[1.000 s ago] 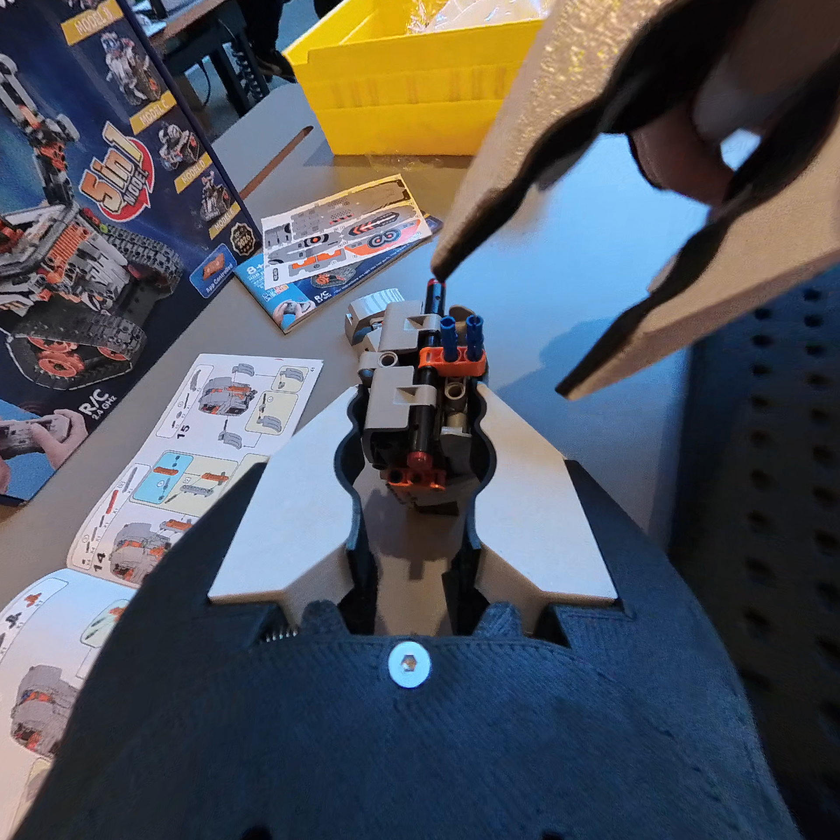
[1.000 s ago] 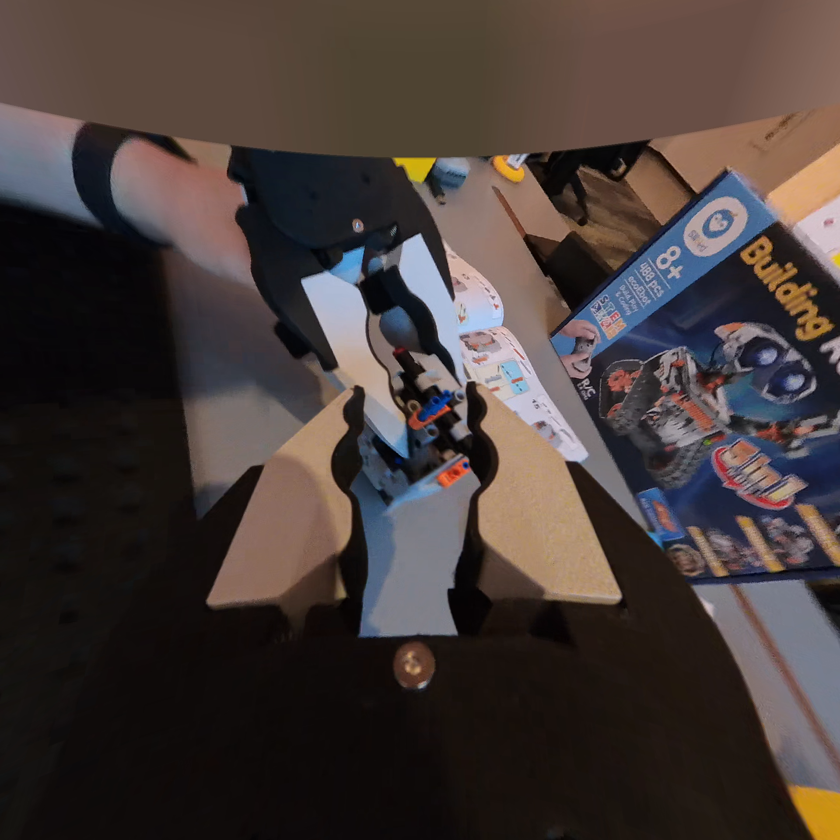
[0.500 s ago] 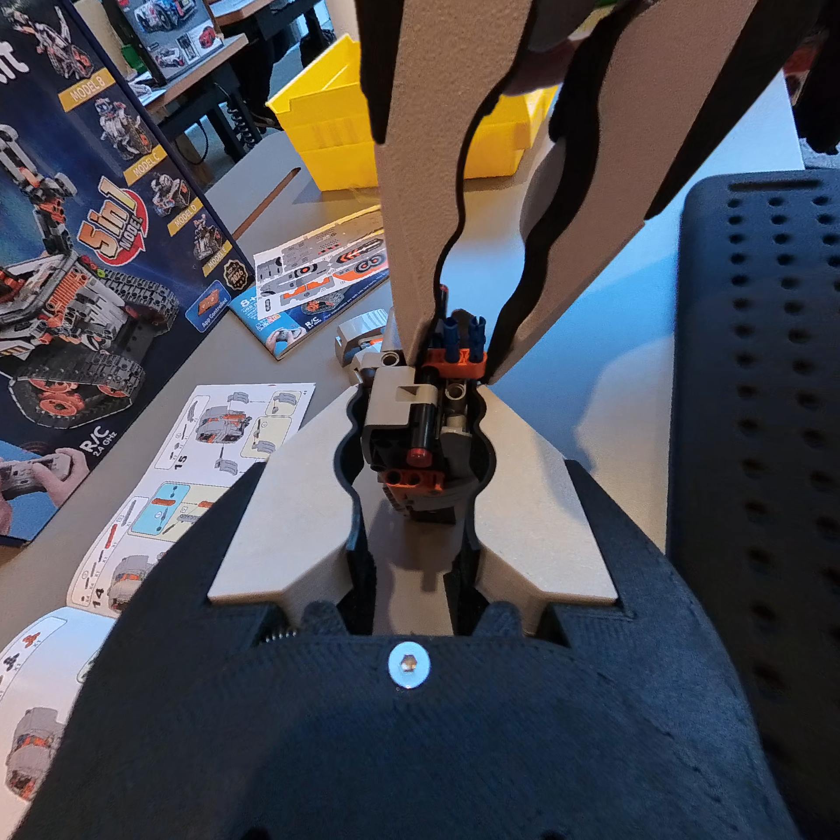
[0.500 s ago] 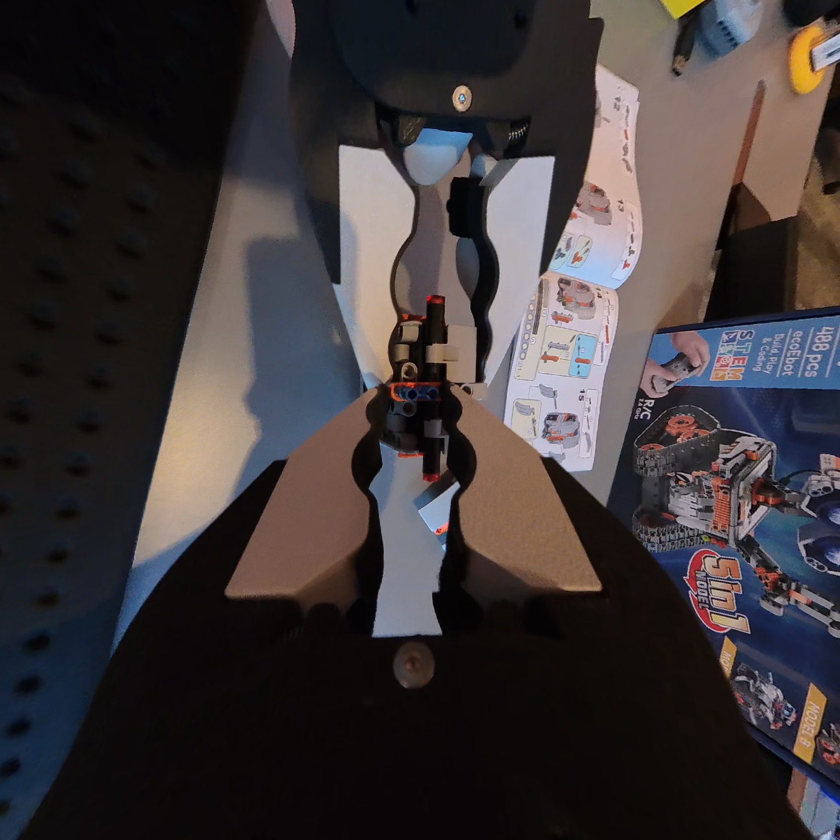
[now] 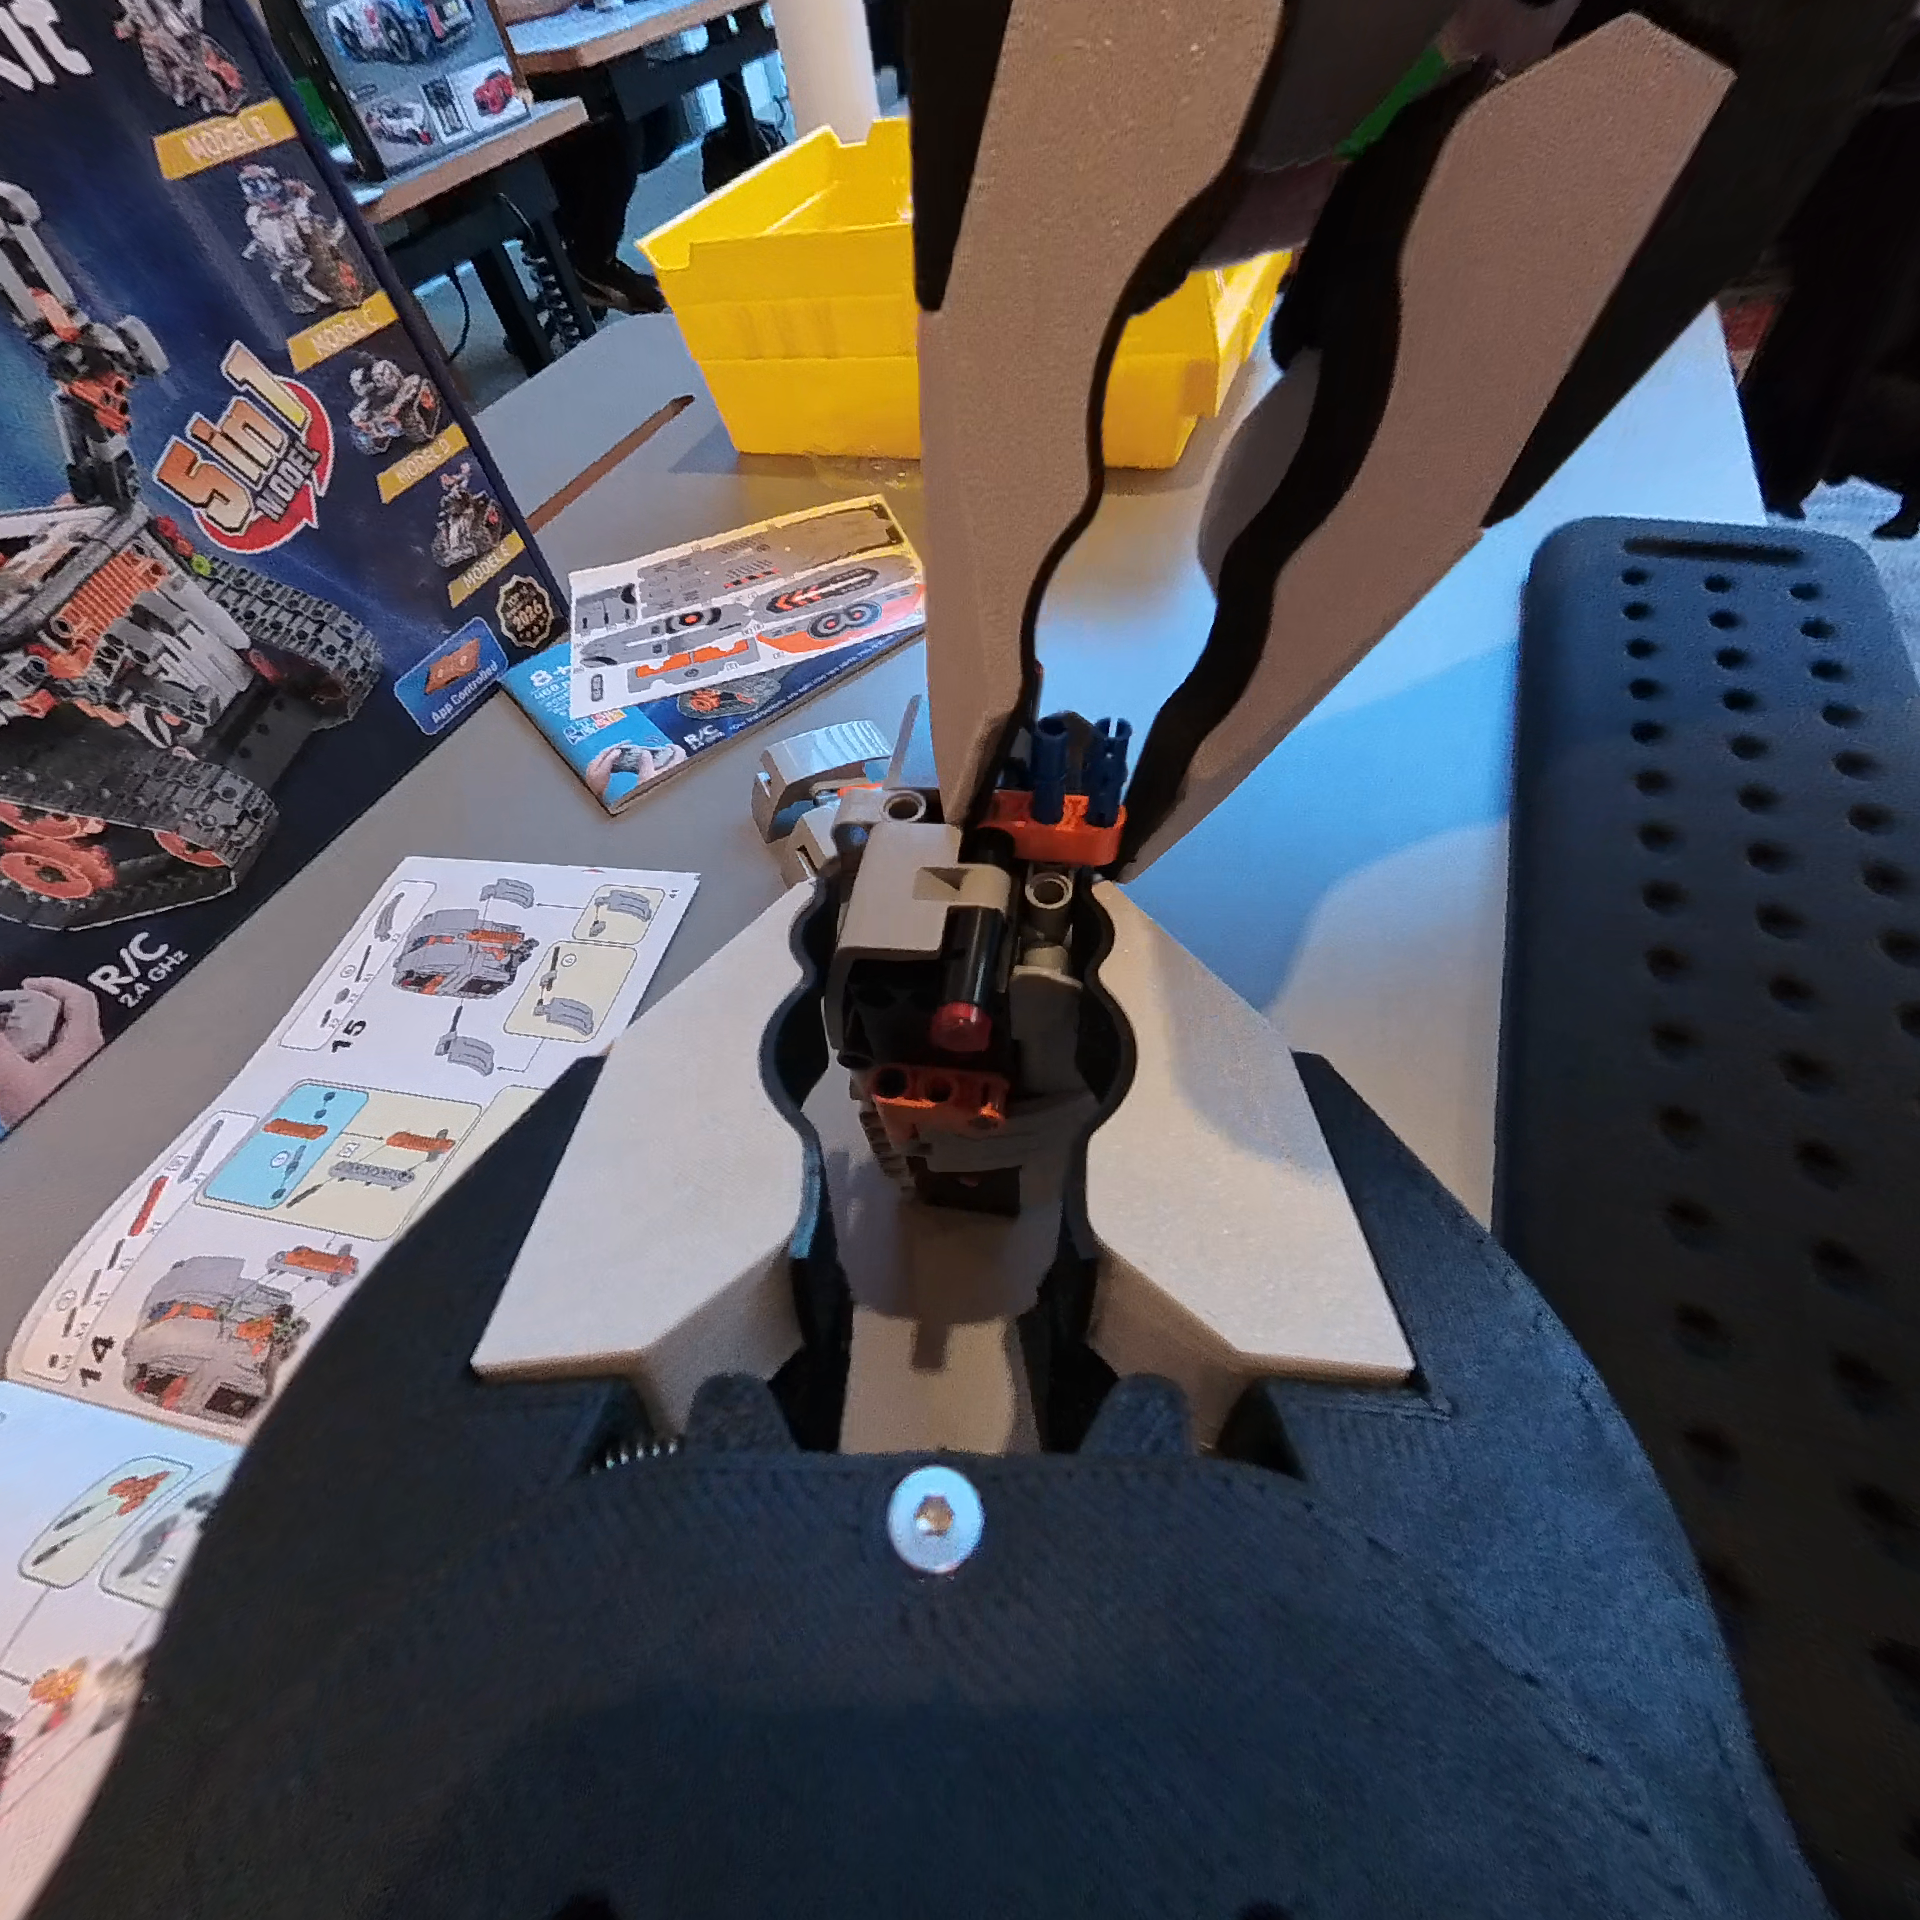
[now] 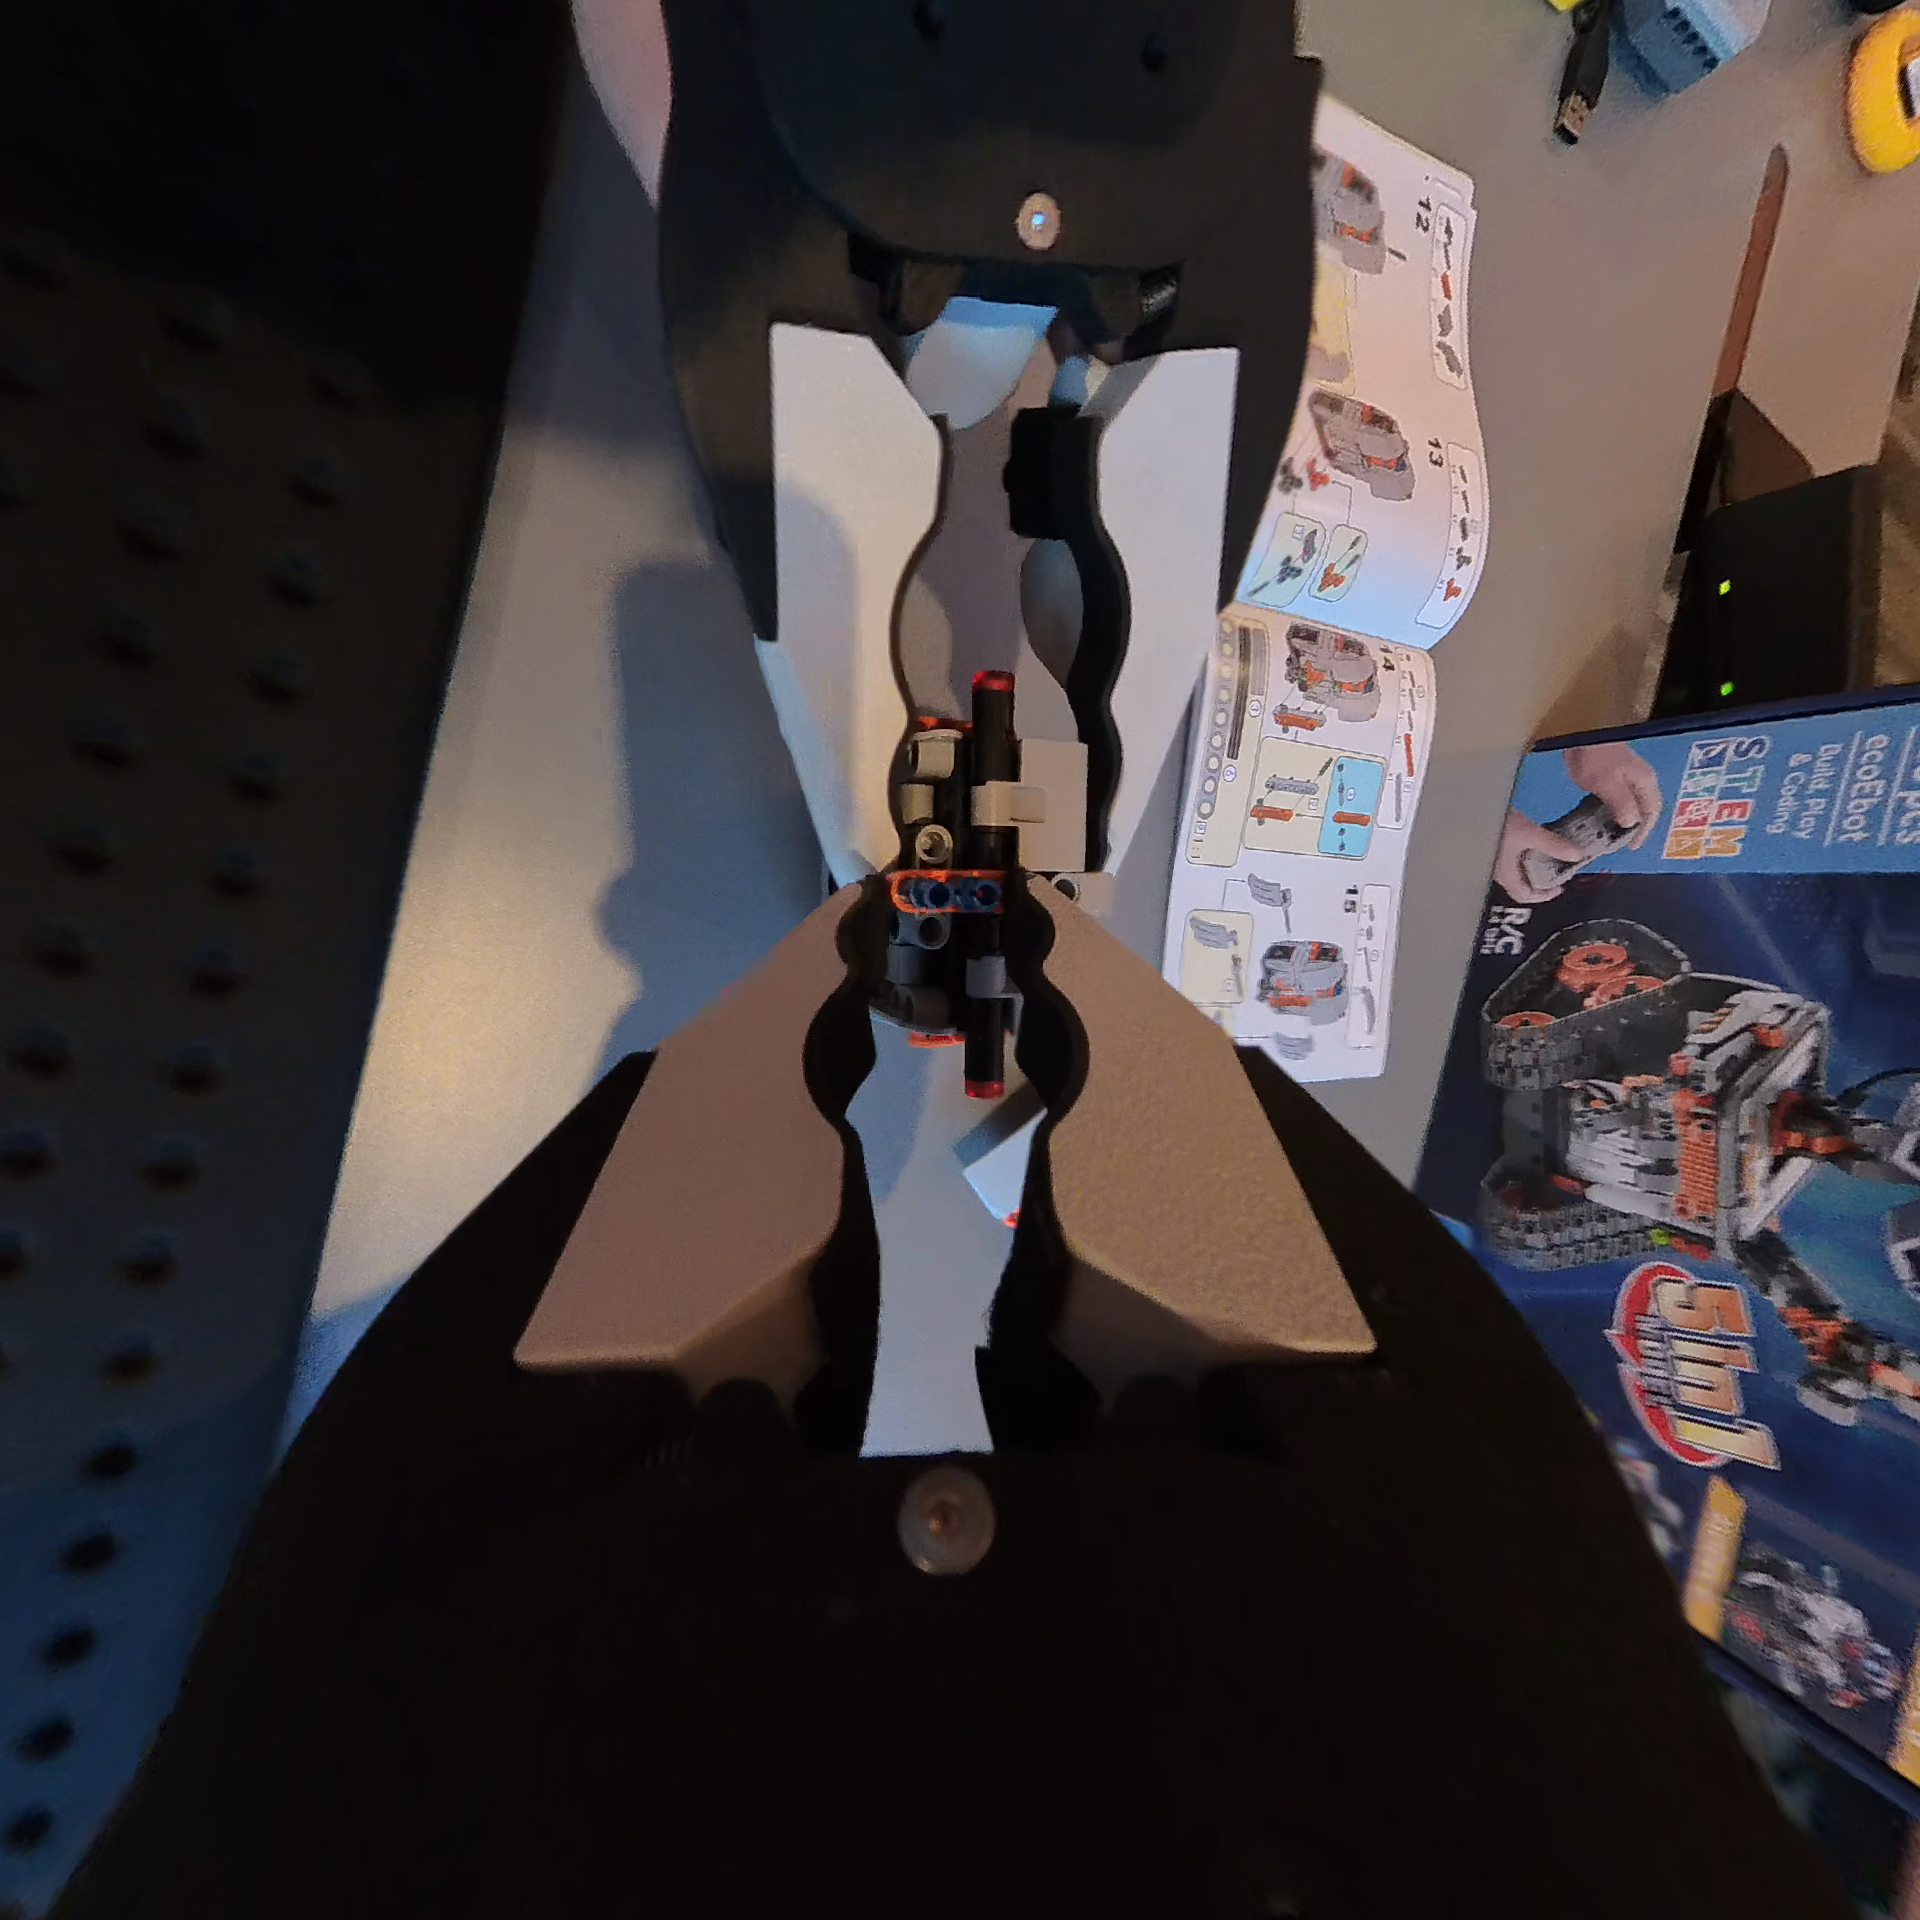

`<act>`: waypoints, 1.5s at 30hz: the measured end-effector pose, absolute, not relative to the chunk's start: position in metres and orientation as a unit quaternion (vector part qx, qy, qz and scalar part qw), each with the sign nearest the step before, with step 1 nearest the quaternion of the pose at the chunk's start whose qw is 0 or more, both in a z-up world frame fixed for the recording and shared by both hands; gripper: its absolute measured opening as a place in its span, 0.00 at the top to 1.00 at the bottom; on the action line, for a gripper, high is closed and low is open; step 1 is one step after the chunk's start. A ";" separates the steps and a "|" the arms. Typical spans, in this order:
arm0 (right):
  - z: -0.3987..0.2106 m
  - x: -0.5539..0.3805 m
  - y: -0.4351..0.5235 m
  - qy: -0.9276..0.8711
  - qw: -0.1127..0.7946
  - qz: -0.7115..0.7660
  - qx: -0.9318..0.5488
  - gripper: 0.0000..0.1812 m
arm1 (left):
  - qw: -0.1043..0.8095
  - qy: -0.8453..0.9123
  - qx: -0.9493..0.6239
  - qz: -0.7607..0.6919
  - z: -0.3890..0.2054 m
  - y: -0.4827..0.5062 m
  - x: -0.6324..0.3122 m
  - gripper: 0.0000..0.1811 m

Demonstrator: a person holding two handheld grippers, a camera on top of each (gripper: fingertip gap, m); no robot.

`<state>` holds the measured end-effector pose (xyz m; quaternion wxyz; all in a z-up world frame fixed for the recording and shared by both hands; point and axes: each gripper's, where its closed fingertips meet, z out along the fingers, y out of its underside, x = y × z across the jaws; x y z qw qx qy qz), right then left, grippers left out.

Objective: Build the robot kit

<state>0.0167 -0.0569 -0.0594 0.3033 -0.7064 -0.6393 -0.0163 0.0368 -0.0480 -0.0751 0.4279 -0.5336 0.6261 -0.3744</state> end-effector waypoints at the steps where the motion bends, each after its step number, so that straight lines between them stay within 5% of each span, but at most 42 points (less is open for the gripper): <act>1: -0.059 0.016 -0.057 -0.630 0.304 0.001 -0.715 0.88 | 0.431 0.622 -0.533 -0.378 -0.075 -0.048 0.036 0.76; 9: -0.058 0.017 -0.058 -0.612 0.309 0.049 -0.727 0.88 | 0.422 0.605 -0.530 -0.419 -0.074 -0.050 0.036 0.76; 13: -0.050 0.026 -0.049 -0.595 0.327 0.034 -0.733 0.73 | 0.425 0.607 -0.527 -0.418 -0.074 -0.051 0.036 0.76; 17: -0.053 0.029 -0.053 -0.598 0.310 0.059 -0.736 0.72 | 0.429 0.608 -0.526 -0.412 -0.074 -0.052 0.035 0.76; 21: -0.064 0.029 -0.053 -0.606 0.270 0.065 -0.746 0.80 | 0.429 0.610 -0.523 -0.413 -0.074 -0.054 0.036 0.76; 45: -0.047 0.023 -0.060 -0.589 0.320 0.069 -0.739 0.81 | 0.434 0.615 -0.510 -0.416 -0.074 -0.056 0.036 0.76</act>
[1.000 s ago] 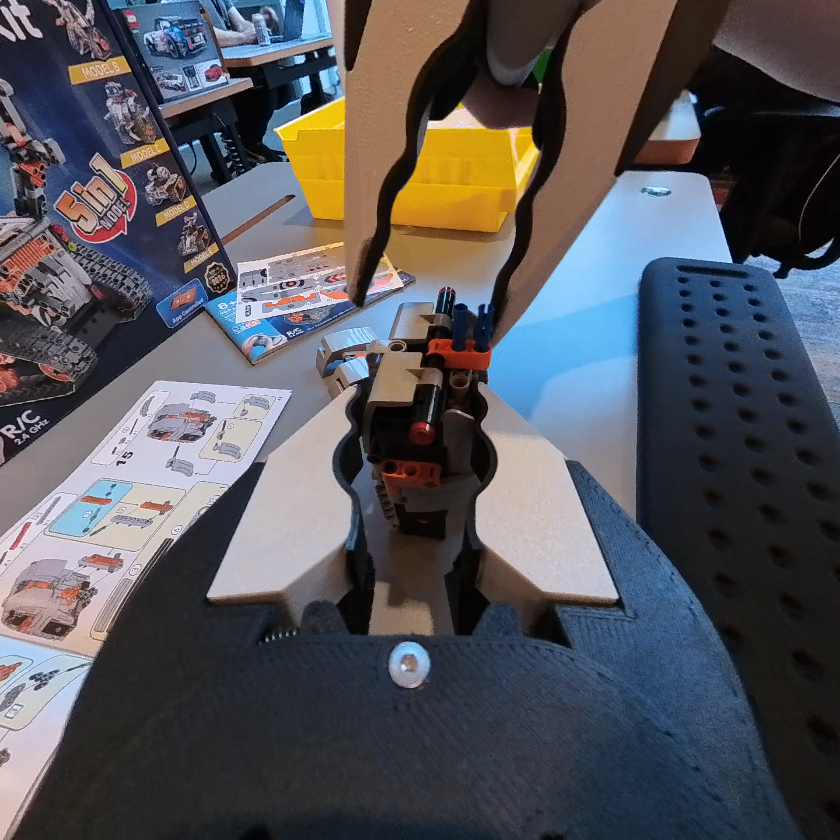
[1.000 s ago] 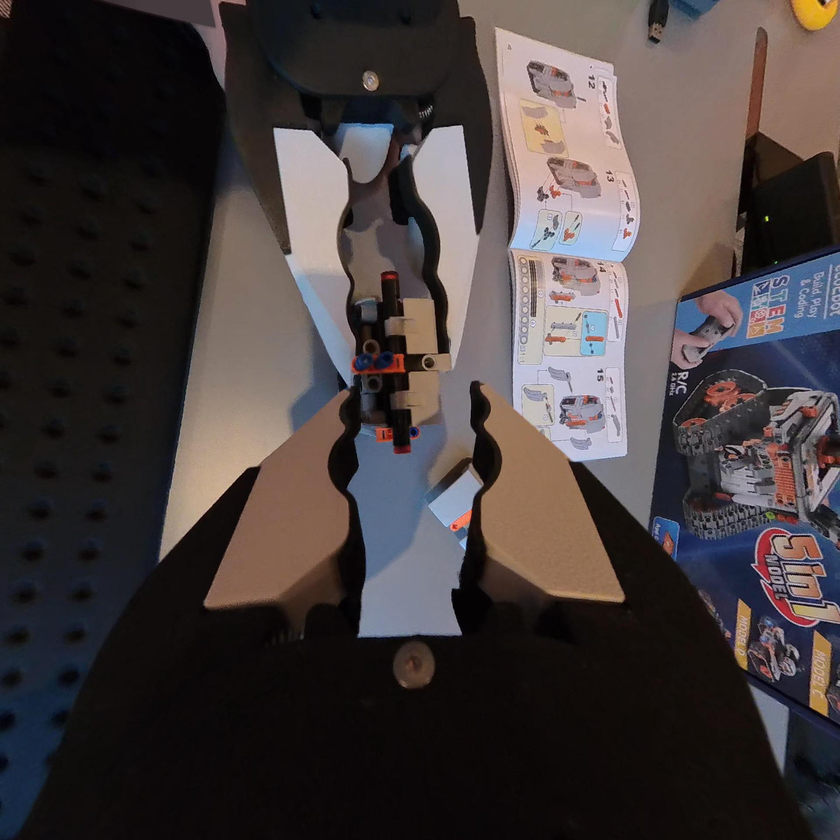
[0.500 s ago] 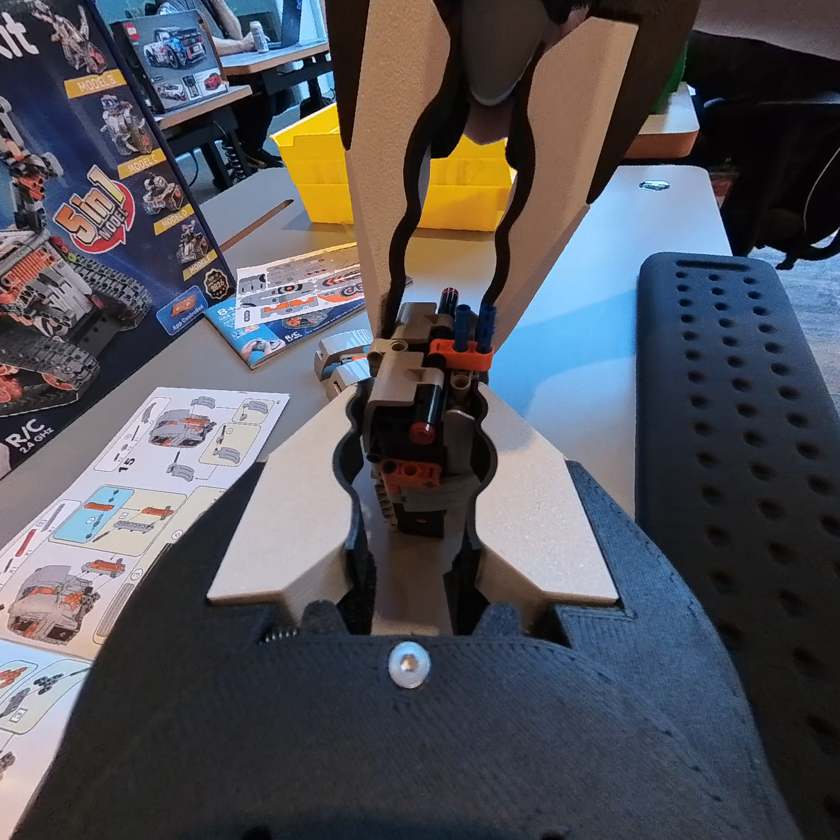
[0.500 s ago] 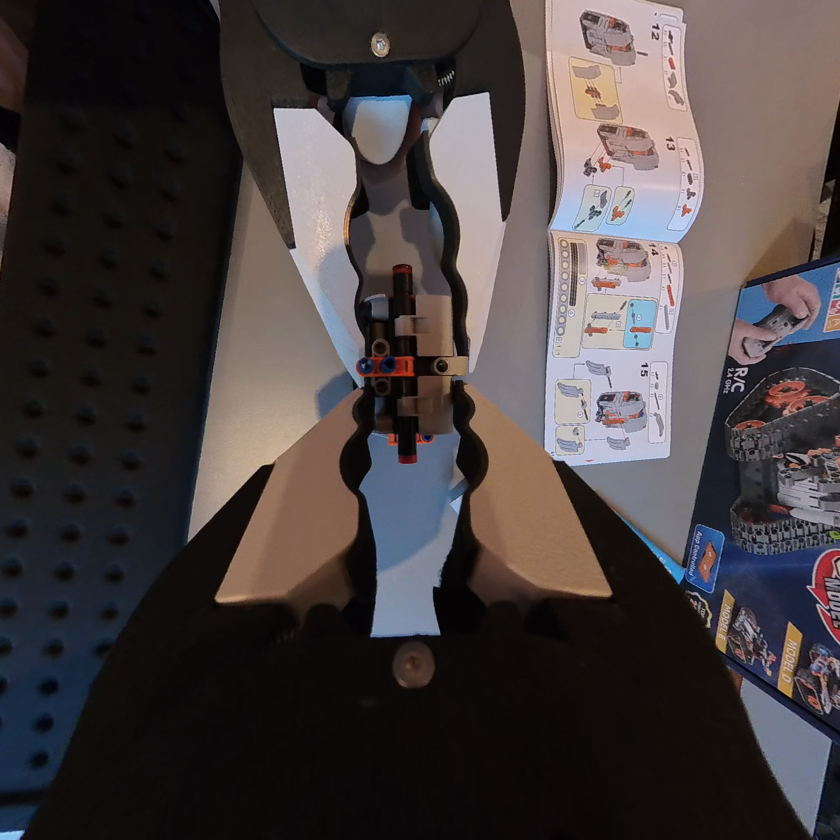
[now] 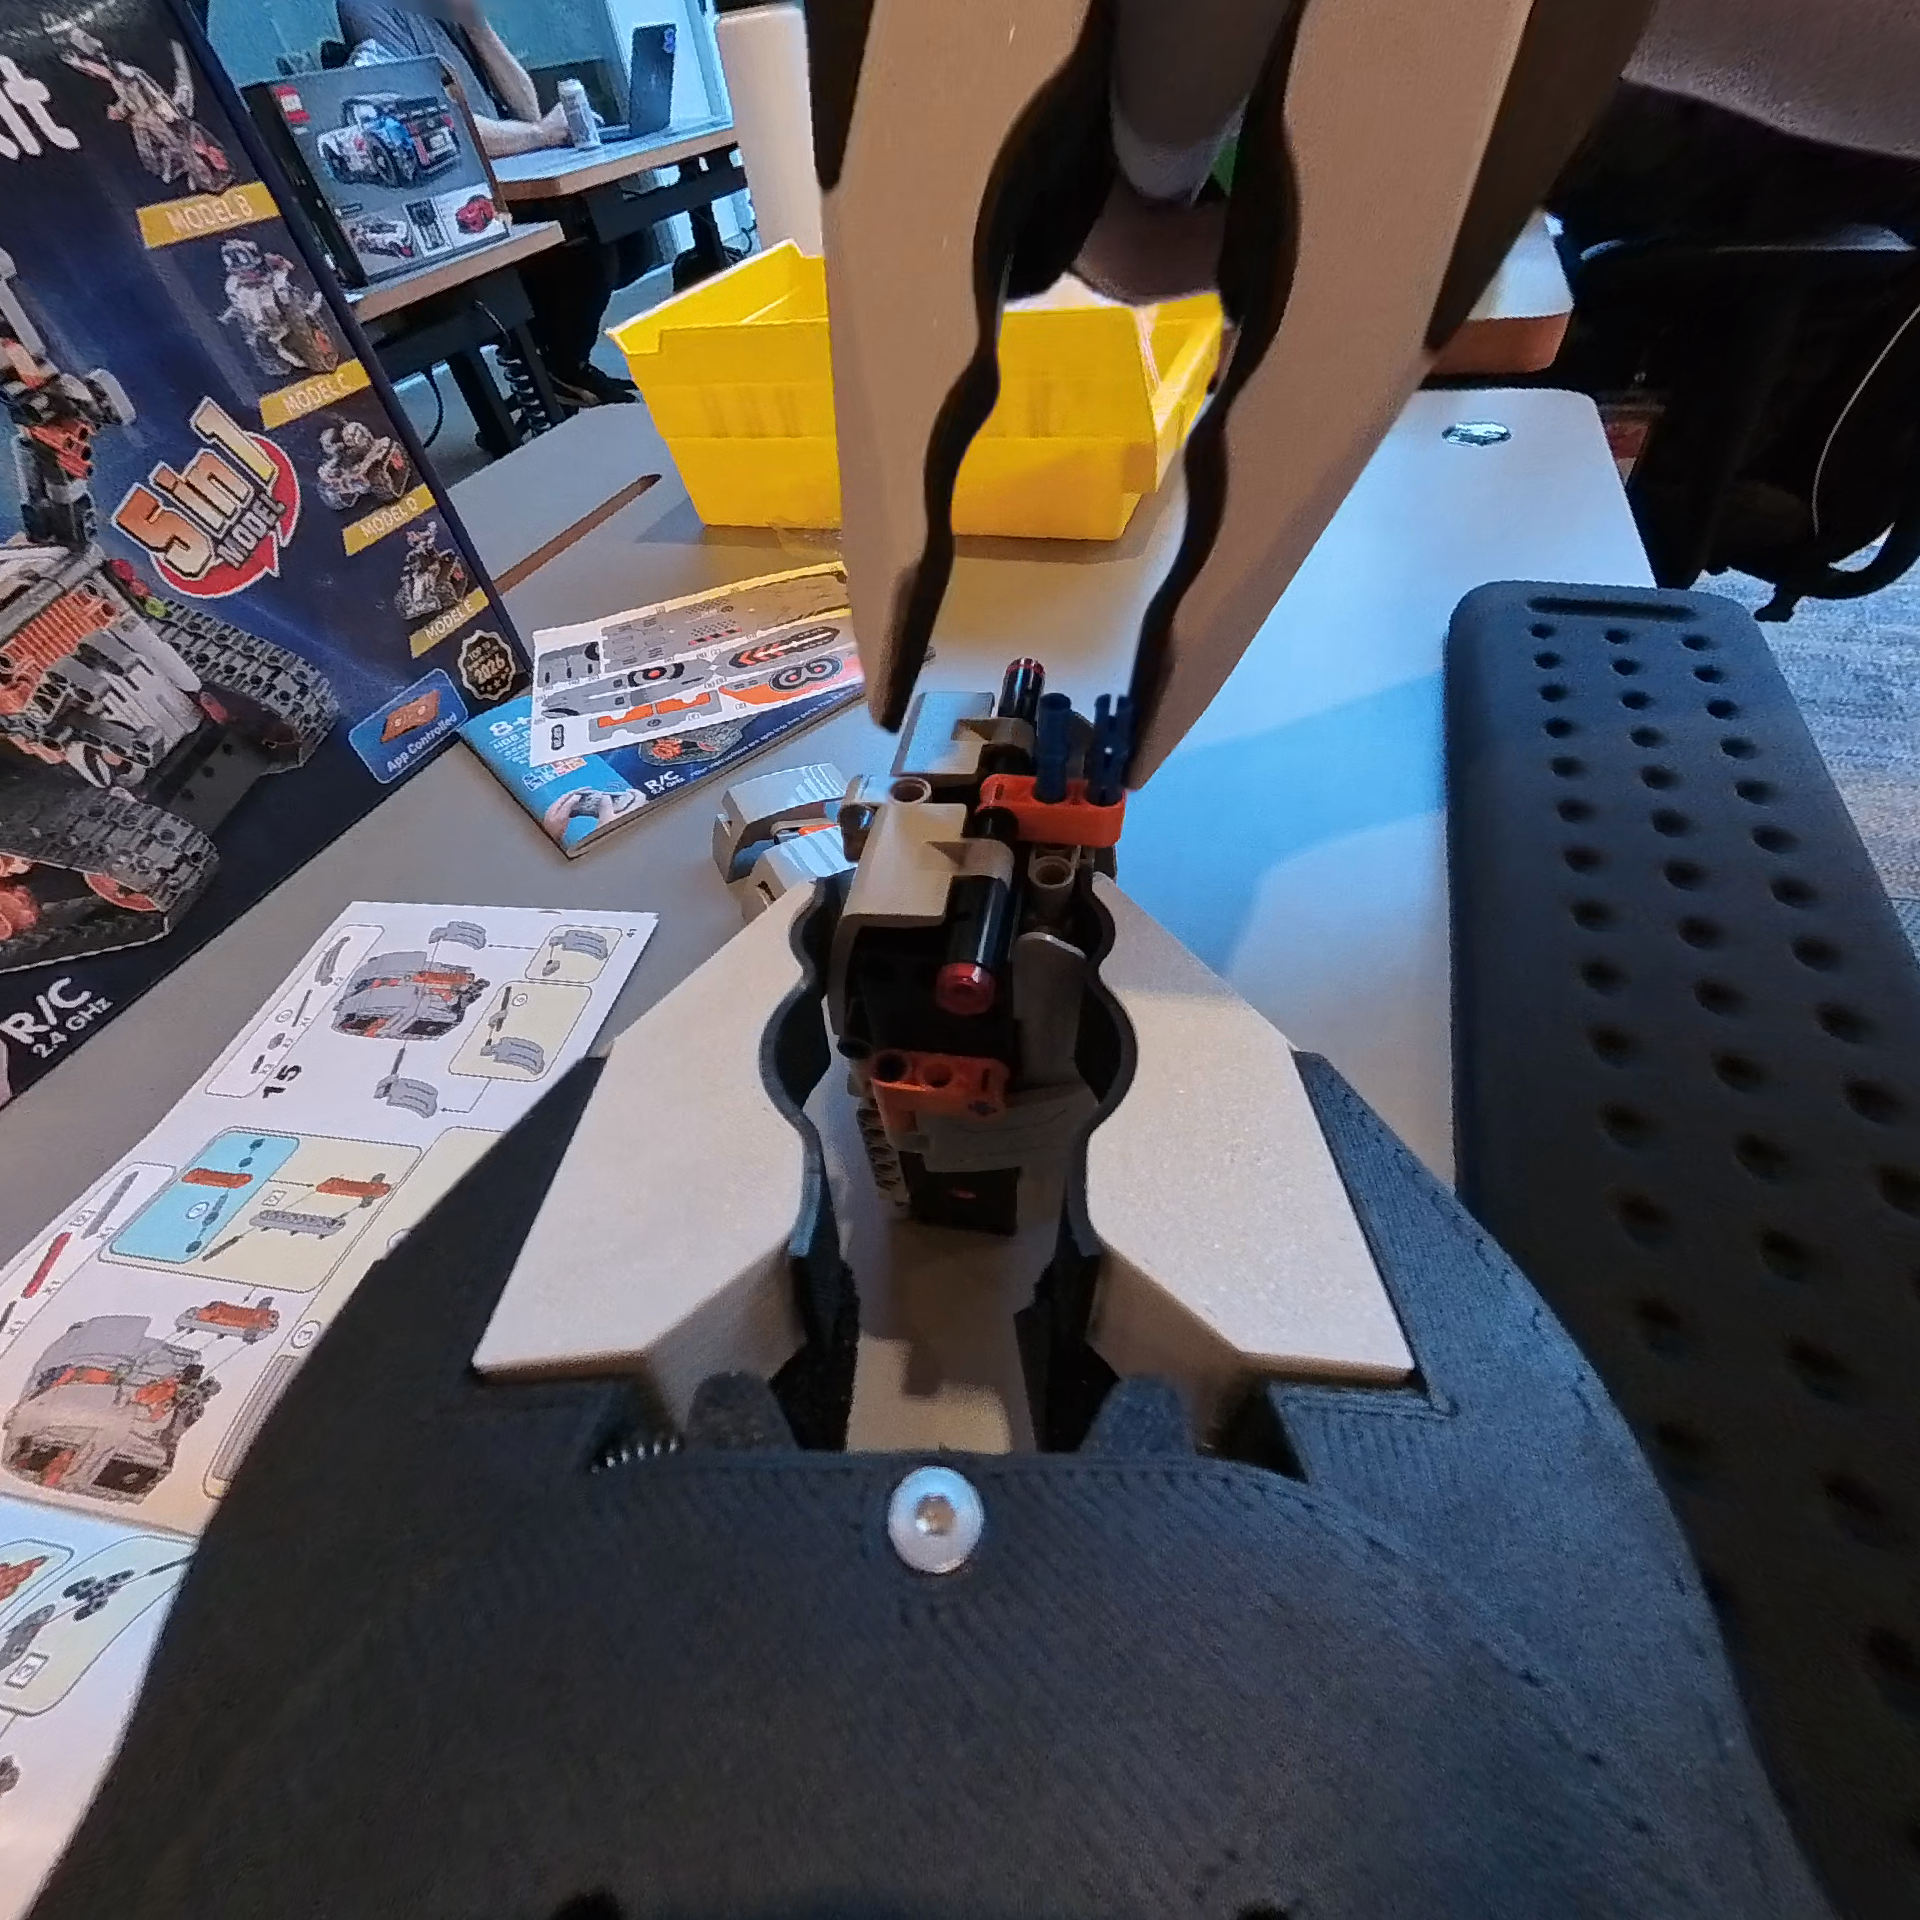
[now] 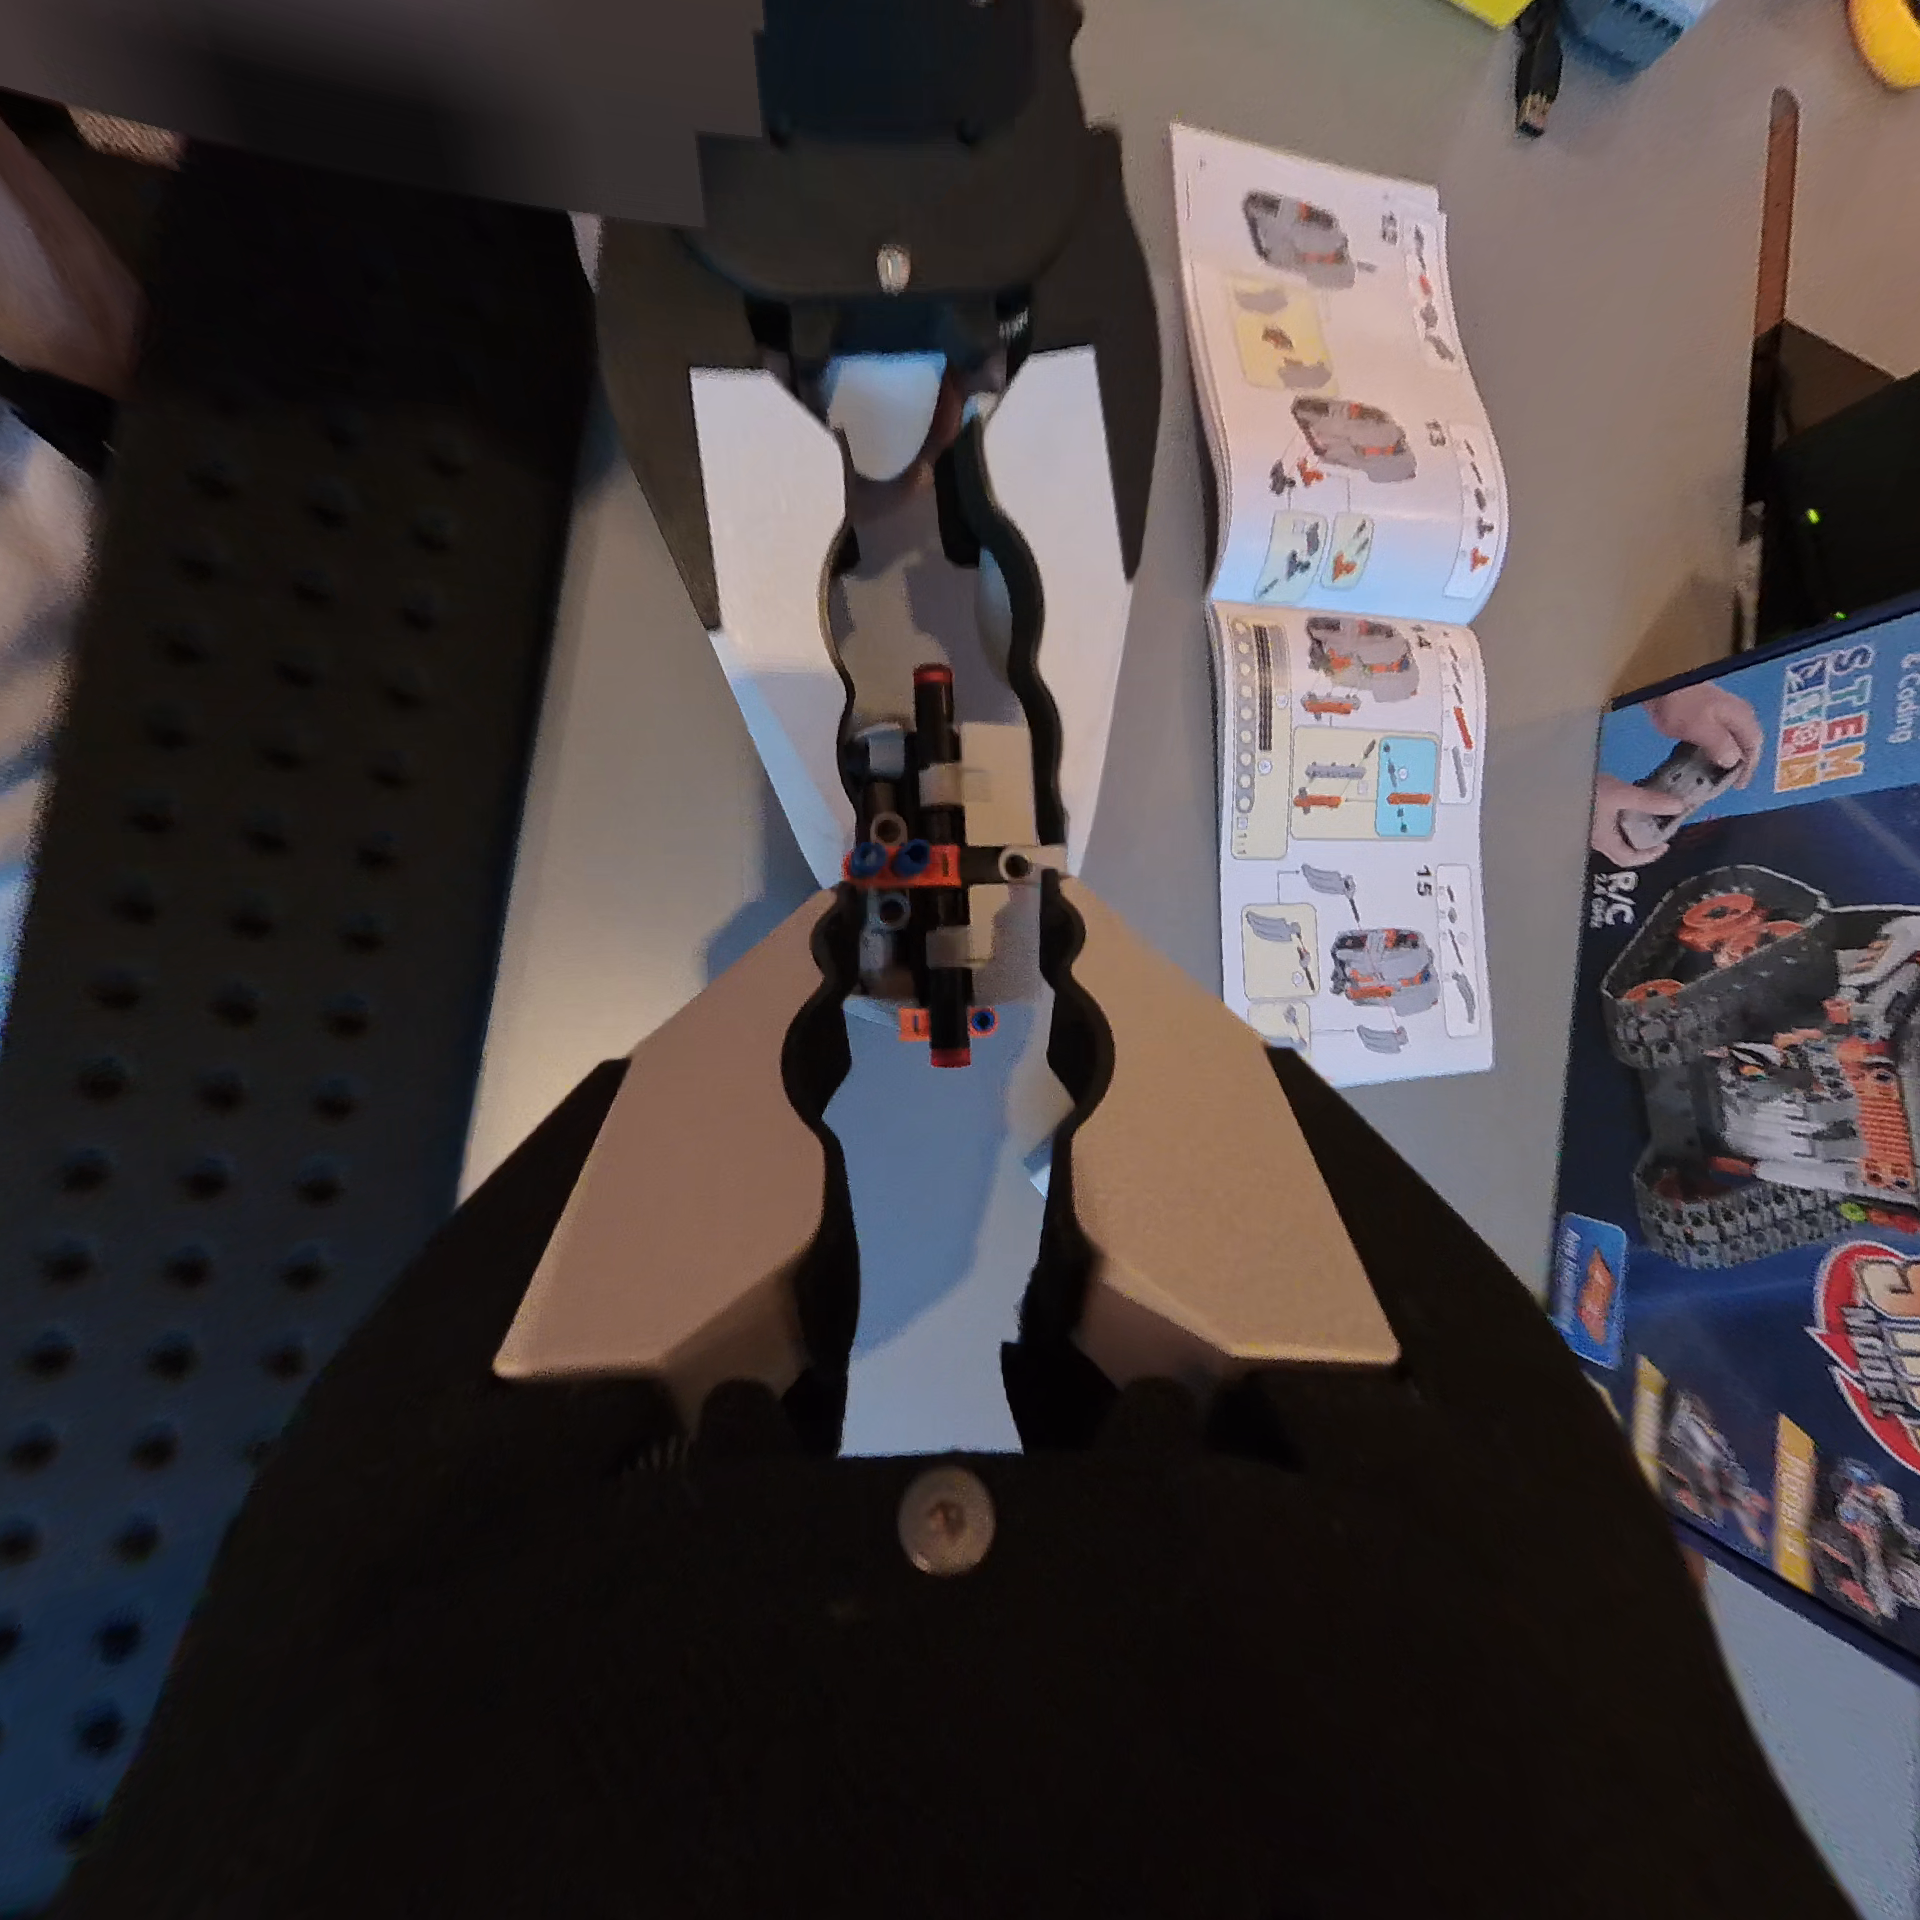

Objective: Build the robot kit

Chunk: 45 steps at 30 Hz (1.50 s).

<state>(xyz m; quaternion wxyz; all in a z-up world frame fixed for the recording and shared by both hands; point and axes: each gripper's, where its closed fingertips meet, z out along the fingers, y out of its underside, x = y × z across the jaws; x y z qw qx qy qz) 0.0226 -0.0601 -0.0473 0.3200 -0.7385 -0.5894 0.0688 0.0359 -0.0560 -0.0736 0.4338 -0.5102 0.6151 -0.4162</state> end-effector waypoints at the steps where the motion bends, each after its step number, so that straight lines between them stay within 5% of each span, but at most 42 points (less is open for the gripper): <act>1: -0.043 0.019 -0.063 -0.586 0.317 0.093 -0.740 0.82 | 0.433 0.614 -0.512 -0.417 -0.074 -0.055 0.036 0.76; 10: -0.057 0.018 -0.064 -0.615 0.229 0.071 -0.751 0.85 | 0.427 0.607 -0.523 -0.419 -0.074 -0.052 0.037 0.76; 18: -0.056 0.021 -0.063 -0.598 0.249 0.063 -0.759 0.87 | 0.428 0.608 -0.527 -0.411 -0.074 -0.052 0.040 0.76; 22: -0.039 0.022 -0.059 -0.575 0.333 -0.018 -0.747 0.71 | 0.424 0.608 -0.529 -0.412 -0.075 -0.052 0.040 0.76; 29: -0.043 0.030 -0.065 -0.620 0.357 -0.286 -0.637 0.76 | 0.420 0.604 -0.541 -0.407 -0.075 -0.050 0.042 0.76; 45: -0.045 0.027 -0.060 -0.580 0.380 -0.354 -0.627 0.86 | 0.418 0.602 -0.553 -0.396 -0.076 -0.049 0.041 0.76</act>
